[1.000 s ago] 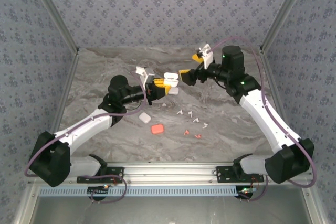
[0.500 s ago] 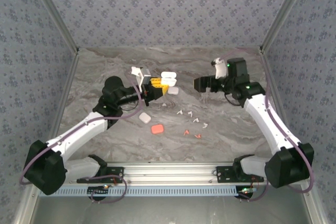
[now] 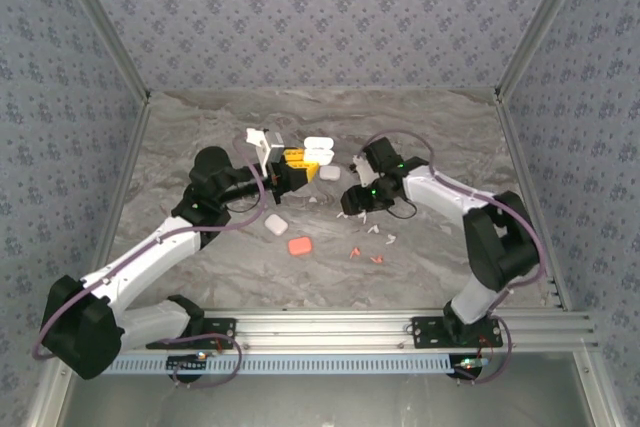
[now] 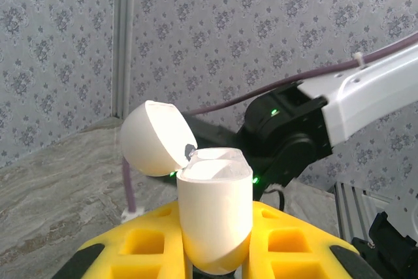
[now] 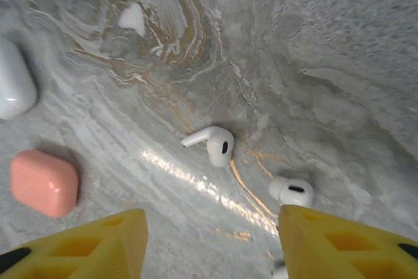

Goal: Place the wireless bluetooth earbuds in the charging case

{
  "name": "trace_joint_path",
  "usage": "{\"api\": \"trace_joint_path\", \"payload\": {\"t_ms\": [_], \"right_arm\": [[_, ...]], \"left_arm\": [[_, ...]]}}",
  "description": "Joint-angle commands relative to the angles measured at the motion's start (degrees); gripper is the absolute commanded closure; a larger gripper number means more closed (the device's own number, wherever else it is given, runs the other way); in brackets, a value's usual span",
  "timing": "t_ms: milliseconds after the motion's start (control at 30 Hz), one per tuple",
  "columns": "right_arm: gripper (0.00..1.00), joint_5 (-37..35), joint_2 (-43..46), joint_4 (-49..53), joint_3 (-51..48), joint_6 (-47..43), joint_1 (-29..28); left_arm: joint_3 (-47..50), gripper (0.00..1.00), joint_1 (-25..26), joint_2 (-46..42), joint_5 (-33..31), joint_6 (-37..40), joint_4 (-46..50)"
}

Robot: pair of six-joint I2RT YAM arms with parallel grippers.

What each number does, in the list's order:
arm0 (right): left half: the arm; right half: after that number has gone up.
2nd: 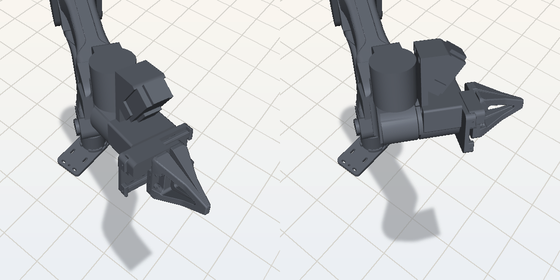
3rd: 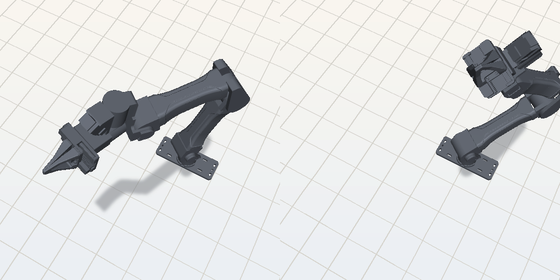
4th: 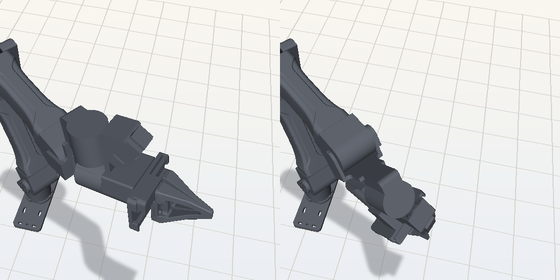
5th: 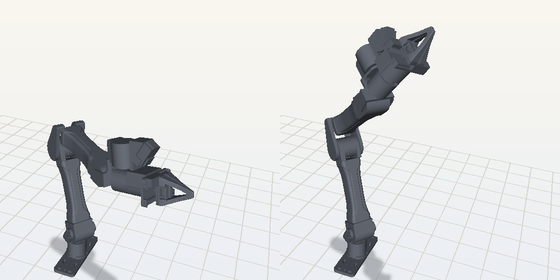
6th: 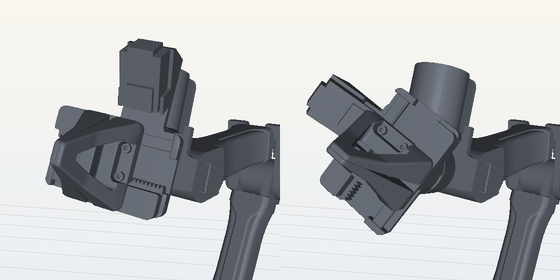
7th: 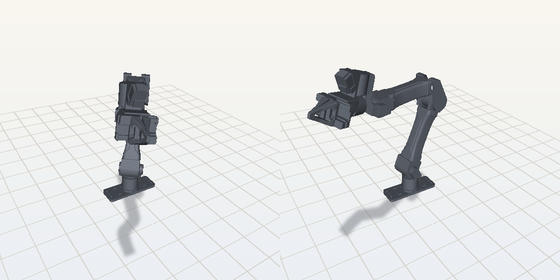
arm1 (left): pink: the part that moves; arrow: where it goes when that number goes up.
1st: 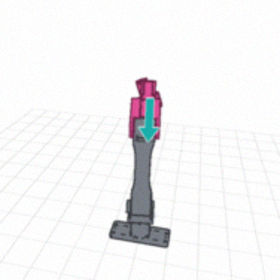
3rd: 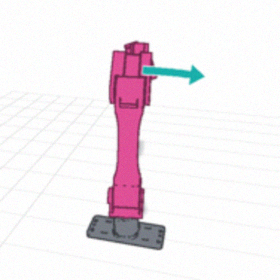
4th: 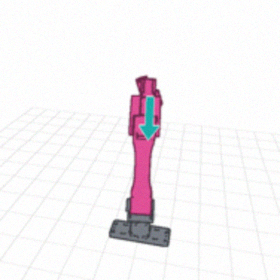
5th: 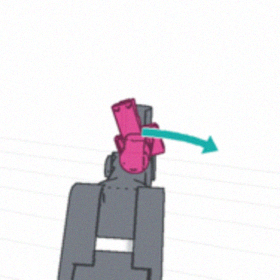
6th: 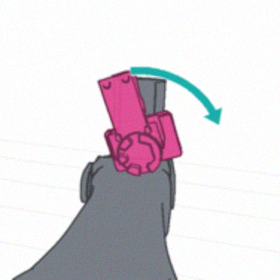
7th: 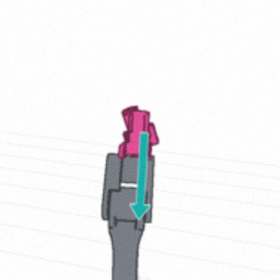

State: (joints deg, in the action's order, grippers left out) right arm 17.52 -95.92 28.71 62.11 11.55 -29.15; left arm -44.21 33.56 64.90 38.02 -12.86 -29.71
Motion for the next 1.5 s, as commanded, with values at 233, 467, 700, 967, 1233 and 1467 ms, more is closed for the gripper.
{"api": "trace_joint_path", "payload": {"t_ms": [233,467,700,967,1233,1467], "right_arm": [[0.51,-4.39,-9.01,-0.80,5.35,2.22,-2.87],[0.56,-4.37,-11.21,-0.86,5.74,2.14,-3.14],[0.63,-3.47,-13.03,-1.71,5.68,2.38,-3.52],[0.71,-2.93,-14.03,-2.74,5.71,2.95,-4.09],[0.78,-4.52,-9.43,-1.95,5.71,1.45,-3.91],[0.78,-9.54,3.42,2.78,5.49,-4.82,-3.36]], "left_arm": [[-1.38,1.00,0.40,-1.62,-0.60,1.17,-0.04],[-1.39,1.00,0.41,-1.80,-0.75,1.39,0.61],[-1.44,1.00,0.39,-1.63,-0.83,1.52,0.78],[-1.52,1.00,0.39,-1.63,-0.92,1.61,1.14],[-1.67,1.00,0.39,-1.62,-1.02,1.62,1.58],[-1.26,1.00,0.44,-1.24,-1.11,0.79,1.53]]}}
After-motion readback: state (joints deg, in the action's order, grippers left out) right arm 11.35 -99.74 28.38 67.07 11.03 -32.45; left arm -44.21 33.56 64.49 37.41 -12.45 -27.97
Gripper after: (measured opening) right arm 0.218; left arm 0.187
